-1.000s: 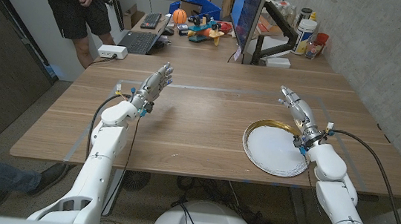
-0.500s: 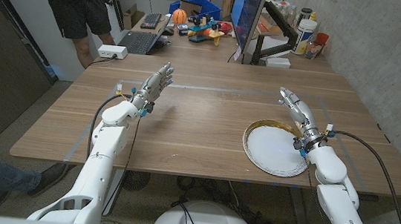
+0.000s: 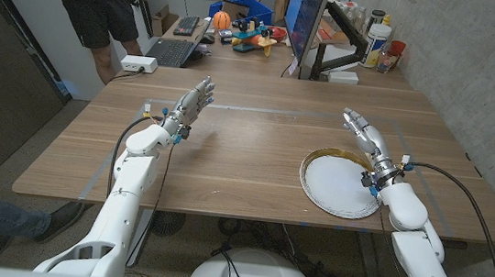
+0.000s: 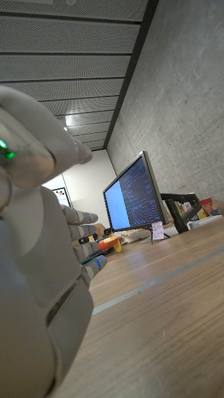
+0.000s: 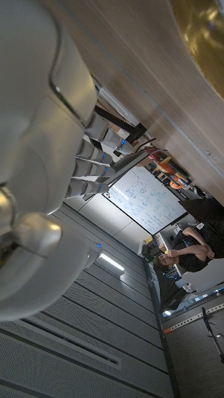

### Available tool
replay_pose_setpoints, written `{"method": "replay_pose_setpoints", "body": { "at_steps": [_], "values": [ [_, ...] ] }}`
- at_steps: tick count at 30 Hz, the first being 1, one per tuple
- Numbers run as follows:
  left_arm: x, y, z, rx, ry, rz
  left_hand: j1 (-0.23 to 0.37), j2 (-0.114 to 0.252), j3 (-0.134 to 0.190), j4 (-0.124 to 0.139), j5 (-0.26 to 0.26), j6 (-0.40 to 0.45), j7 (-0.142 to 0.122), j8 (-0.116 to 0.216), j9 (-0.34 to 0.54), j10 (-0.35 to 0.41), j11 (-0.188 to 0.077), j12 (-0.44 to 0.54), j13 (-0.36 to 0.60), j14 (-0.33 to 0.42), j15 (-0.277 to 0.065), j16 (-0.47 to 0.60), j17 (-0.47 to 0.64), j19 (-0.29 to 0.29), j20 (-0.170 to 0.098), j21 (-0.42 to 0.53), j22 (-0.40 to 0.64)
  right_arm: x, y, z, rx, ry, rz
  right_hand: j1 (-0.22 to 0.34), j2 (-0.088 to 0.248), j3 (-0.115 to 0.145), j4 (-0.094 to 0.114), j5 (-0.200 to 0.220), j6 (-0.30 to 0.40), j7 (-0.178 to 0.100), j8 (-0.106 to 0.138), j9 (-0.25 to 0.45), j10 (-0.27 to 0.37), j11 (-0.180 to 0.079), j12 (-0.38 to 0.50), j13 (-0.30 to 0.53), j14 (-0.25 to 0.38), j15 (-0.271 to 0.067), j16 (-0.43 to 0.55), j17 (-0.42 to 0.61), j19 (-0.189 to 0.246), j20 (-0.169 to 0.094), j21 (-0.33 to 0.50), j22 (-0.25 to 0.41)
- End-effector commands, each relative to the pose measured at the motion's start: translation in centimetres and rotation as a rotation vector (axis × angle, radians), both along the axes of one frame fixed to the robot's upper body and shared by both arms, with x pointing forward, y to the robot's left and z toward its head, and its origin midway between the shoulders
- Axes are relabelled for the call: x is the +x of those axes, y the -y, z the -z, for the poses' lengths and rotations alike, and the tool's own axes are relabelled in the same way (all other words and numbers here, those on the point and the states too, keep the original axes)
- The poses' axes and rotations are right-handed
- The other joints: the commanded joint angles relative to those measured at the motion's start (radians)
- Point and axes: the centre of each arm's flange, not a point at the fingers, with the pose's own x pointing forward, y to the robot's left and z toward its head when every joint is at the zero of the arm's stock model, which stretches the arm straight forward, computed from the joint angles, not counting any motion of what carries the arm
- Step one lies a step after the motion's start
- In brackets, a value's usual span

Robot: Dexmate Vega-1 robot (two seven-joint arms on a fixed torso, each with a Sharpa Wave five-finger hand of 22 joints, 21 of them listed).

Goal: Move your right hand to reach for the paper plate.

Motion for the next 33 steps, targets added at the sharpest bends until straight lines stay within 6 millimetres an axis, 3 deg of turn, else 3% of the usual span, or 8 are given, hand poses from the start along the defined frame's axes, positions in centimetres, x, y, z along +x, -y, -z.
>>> {"method": "replay_pose_setpoints", "body": {
  "at_steps": [1,33],
  "values": [
    [0.0,-0.1,-0.1,0.000,0.006,-0.003,0.002,0.008,0.002,-0.006,-0.002,0.010,0.004,0.000,0.002,0.005,0.000,-0.003,-0.001,0.000,-0.009,0.009,-0.001,-0.041,-0.026,-0.003,0.004,-0.9,-0.1,0.1,-0.048,0.012,0.027,-0.009,0.000,-0.001,0.000,0.008,0.004,-0.006,0.004,-0.001,0.008,0.000,-0.006,0.003,-0.001,-0.003,-0.001,-0.002,-0.003,-0.002,-0.005,0.005],
    [0.2,-0.1,-0.1,0.001,0.000,-0.002,0.001,0.011,0.002,-0.012,-0.002,0.011,0.001,-0.003,0.002,0.007,-0.001,-0.006,-0.003,0.000,-0.012,0.007,-0.002,-0.048,-0.006,-0.022,0.005,-2.4,-0.3,0.6,-0.151,0.029,0.085,-0.011,0.000,-0.004,-0.001,0.011,0.008,-0.010,0.004,-0.001,0.011,-0.002,-0.015,0.001,-0.004,-0.003,-0.002,-0.009,-0.003,-0.001,-0.021,0.005]
  ]
}}
